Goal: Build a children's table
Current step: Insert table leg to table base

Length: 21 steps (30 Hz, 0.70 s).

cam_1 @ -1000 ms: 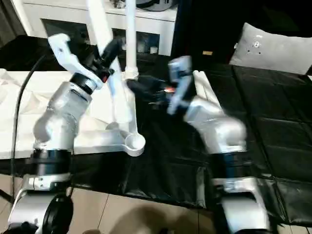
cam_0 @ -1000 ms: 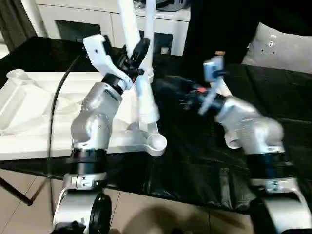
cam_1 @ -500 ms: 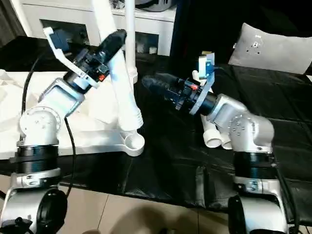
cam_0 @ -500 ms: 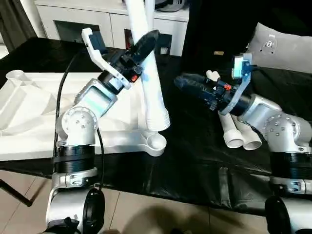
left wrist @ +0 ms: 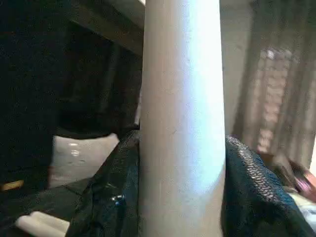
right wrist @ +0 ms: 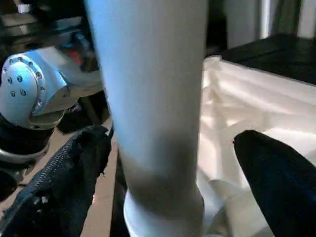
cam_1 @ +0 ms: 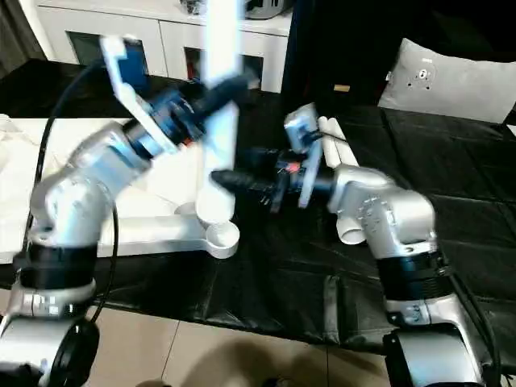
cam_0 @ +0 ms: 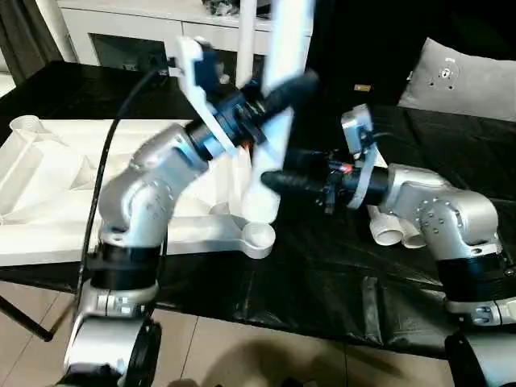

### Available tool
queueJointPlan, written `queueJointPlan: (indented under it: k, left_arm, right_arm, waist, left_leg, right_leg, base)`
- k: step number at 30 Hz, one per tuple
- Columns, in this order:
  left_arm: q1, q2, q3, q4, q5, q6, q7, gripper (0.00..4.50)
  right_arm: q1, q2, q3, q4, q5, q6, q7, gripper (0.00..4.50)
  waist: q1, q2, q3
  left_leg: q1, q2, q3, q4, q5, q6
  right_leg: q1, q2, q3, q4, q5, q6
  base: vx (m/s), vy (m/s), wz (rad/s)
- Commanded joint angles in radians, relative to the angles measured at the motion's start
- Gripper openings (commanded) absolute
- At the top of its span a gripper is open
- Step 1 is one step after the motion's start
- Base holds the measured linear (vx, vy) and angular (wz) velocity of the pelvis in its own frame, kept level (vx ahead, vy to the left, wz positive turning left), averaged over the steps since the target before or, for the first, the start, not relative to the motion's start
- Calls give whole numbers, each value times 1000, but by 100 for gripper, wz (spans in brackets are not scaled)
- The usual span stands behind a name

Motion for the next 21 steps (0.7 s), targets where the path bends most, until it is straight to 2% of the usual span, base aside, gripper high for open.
queueJointPlan:
  k: [1, 4, 6, 7, 9, 12, 16, 21]
  left_arm:
    - [-3, 2, -17, -27, 13, -19, -19, 181]
    - [9, 2, -30, -49, 6, -18, -42, 181]
    - [19, -1, -37, -57, 17, -26, -42, 181]
    - [20, -2, -37, -57, 17, -26, -41, 181]
    - [23, -5, -38, -58, 16, -27, -39, 181]
    - [25, -9, -45, -56, 17, -34, -36, 181]
    - [26, -21, -43, -60, 14, -30, -26, 181]
    - [25, -30, -40, -56, 16, -34, -11, 181]
  right_arm:
    - [-2, -9, 22, -3, -26, -26, 16, 450]
    - [0, -5, 36, 9, -40, -38, 19, 450]
    - [2, -2, 41, 10, -42, -44, 26, 450]
    - [2, -1, 41, 10, -42, -44, 27, 421]
    - [2, 0, 42, 12, -42, -46, 28, 421]
    - [0, 4, 46, 18, -42, -53, 29, 387]
    - [4, 12, 46, 21, -46, -57, 30, 351]
    - [9, 18, 49, 20, -49, -56, 34, 307]
  waist:
    - [-1, -9, -75]
    - [-2, -12, -74]
    - [-1, -9, -74]
    - [-2, -8, -75]
    - [-2, -9, -74]
    - [-2, -6, -75]
    - [-3, -9, -76]
    - [-3, -8, -76]
  left_leg:
    - [-19, -23, 40, -59, -48, 46]
    - [-18, -25, 40, -60, -65, 40]
    - [-18, -23, 40, -59, -65, 39]
    - [-18, -24, 40, -59, -63, 41]
    - [-18, -24, 40, -59, -61, 43]
    - [-18, -24, 39, -59, -63, 43]
    - [-19, -24, 39, -59, -58, 44]
    - [-19, -24, 39, -59, -61, 45]
  right_leg:
    - [90, -37, 46, -64, -343, -43]
    - [90, -37, 45, -68, -374, -31]
    - [89, -38, 45, -68, -374, -31]
    - [90, -36, 45, -67, -369, -31]
    - [90, -35, 45, -67, -363, -32]
    - [90, -35, 44, -68, -366, -29]
    - [91, -35, 44, -66, -357, -33]
    - [91, -35, 45, -67, -359, -32]
  base:
    - [0, 0, 0]
    - [0, 0, 0]
    - [0, 0, 0]
    - [0, 0, 0]
    - [0, 0, 0]
    - [0, 0, 0]
    - [0, 0, 0]
    - [0, 0, 0]
